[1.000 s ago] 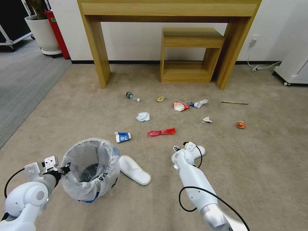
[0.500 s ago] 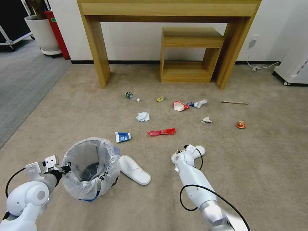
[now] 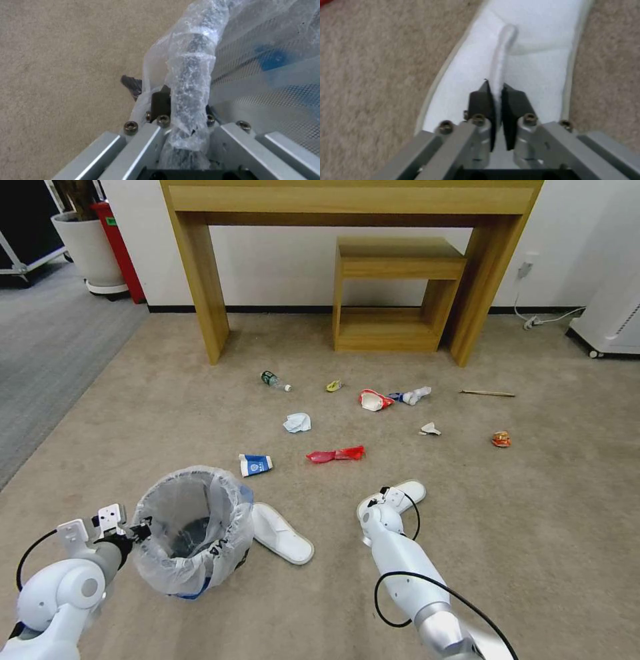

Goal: Pick up the trash bin and place the garbage on the floor into it.

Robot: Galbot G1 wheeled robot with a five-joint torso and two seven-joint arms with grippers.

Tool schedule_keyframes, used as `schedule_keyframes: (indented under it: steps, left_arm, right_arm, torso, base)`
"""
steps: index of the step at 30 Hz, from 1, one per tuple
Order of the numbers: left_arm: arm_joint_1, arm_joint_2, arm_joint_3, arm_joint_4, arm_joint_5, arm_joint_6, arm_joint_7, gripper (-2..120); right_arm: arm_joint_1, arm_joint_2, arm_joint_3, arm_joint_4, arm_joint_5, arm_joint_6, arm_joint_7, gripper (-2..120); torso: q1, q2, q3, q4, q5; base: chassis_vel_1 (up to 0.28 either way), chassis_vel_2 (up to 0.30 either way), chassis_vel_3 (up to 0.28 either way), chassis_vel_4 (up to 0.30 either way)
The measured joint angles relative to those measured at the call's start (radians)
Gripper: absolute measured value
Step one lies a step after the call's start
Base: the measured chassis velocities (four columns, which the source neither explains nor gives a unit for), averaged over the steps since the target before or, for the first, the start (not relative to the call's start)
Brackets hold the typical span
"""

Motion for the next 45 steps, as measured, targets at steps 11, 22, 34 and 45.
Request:
schedule_keyframes:
  steps: [11, 22, 34, 45]
  left_arm:
    - [0.000, -0.004, -0.001, 0.006, 0.005, -0.002, 0.001, 1]
    - [-0.002, -0.018, 0.006, -0.012, 0.004, 0.004, -0.003, 1]
    - [0.055, -0.026, -0.049, -0.129, -0.061, 0.038, -0.055, 1]
    - [0.084, -0.012, -0.053, -0.213, -0.106, 0.053, -0.082, 1]
  right_arm:
    - [-0.084, -0.052, -0.034, 0.117, 0.024, 0.019, -0.054, 0]
    - [-0.290, -0.281, -0.133, 0.726, 0.164, 0.082, -0.186, 0]
    - [-0.265, -0.582, -0.371, 1.175, 0.222, 0.142, -0.286, 0]
    - [-0.120, -0.711, -0.543, 1.261, 0.298, 0.305, -0.441, 0]
  torso:
    - [0.000, 0.000, 0.000, 0.0001, 0.0002]
    - [0.000, 0.000, 0.000, -0.0001, 0.0003]
    - [0.000, 0.000, 0.000, 0.0001, 0.0002]
    - [0.000, 0.000, 0.000, -0.0001, 0.0001]
  base:
    - [0.000, 0.000, 0.000, 0.000]
    - [0.000, 0.000, 0.000, 0.000]
    - [0.000, 0.000, 0.000, 0.000]
    - [0.000, 0.000, 0.000, 0.000]
